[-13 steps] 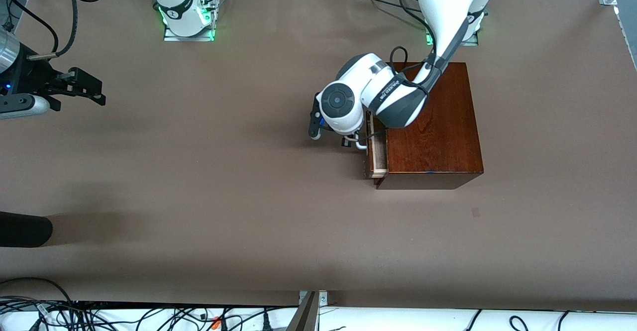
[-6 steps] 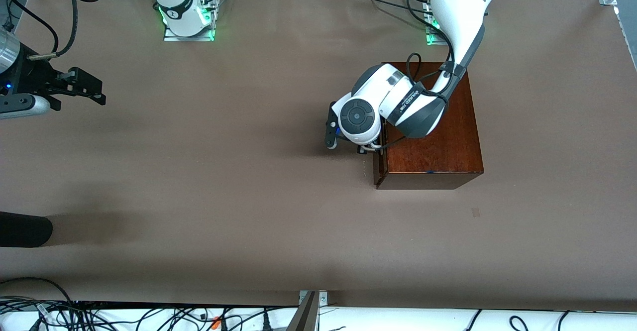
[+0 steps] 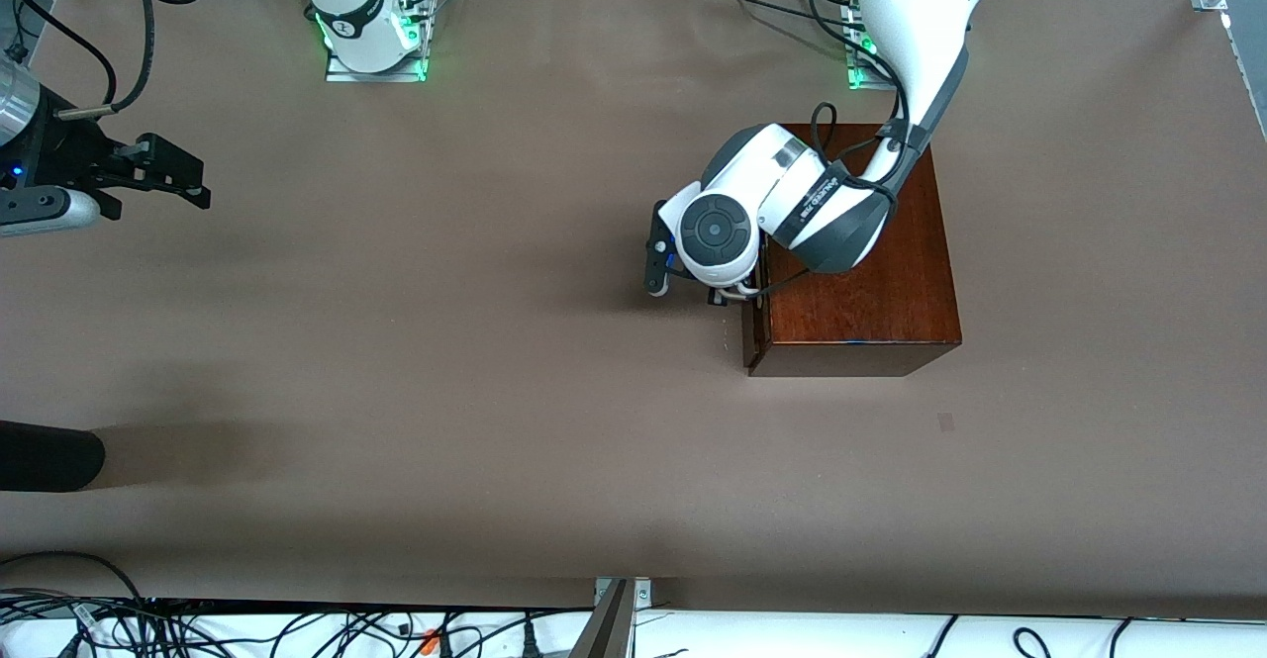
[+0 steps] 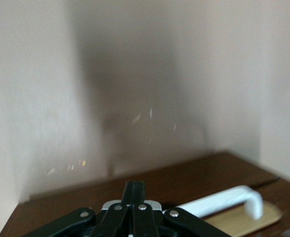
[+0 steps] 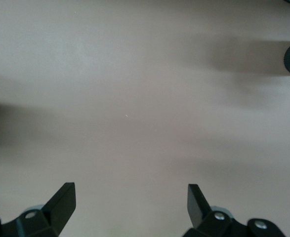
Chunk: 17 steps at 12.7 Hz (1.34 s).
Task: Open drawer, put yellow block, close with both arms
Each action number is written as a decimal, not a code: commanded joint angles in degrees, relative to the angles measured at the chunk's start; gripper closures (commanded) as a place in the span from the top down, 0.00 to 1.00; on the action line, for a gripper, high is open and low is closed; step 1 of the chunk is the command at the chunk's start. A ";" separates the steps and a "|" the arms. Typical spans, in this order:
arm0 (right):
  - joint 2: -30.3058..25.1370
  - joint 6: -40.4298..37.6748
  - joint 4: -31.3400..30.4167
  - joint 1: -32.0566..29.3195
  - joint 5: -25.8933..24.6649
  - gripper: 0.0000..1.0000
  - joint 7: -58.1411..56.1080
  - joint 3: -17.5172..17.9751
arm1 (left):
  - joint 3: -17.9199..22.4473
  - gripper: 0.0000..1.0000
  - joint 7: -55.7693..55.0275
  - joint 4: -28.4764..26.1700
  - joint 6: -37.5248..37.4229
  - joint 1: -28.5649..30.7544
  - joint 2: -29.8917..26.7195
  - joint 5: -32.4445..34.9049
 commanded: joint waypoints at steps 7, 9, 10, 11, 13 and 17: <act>-0.33 -0.77 -0.03 -0.51 1.11 1.00 0.29 -0.19 | -0.04 1.00 -15.06 2.78 -10.30 9.39 -9.98 -11.75; -0.33 -0.68 -0.03 -0.51 1.11 1.00 0.29 -0.19 | 0.14 1.00 -20.32 2.87 -15.41 14.92 -13.32 -11.58; -0.33 -0.68 -0.03 -0.51 1.11 1.00 0.29 -0.19 | 0.31 1.00 -22.09 2.87 -18.04 17.64 -14.90 -10.88; -0.24 -0.77 -0.03 -0.51 1.11 1.00 0.29 -0.19 | 0.40 1.00 -22.45 2.87 -19.81 20.19 -15.96 -10.70; -0.24 -0.77 -0.03 -0.51 1.11 1.00 0.29 -0.19 | 0.23 1.00 -22.81 2.96 -23.67 23.46 -17.46 -6.17; -0.24 -0.77 -0.03 -0.51 1.11 1.00 0.12 -0.28 | 0.83 1.00 -23.34 2.52 -24.93 23.38 -22.63 4.14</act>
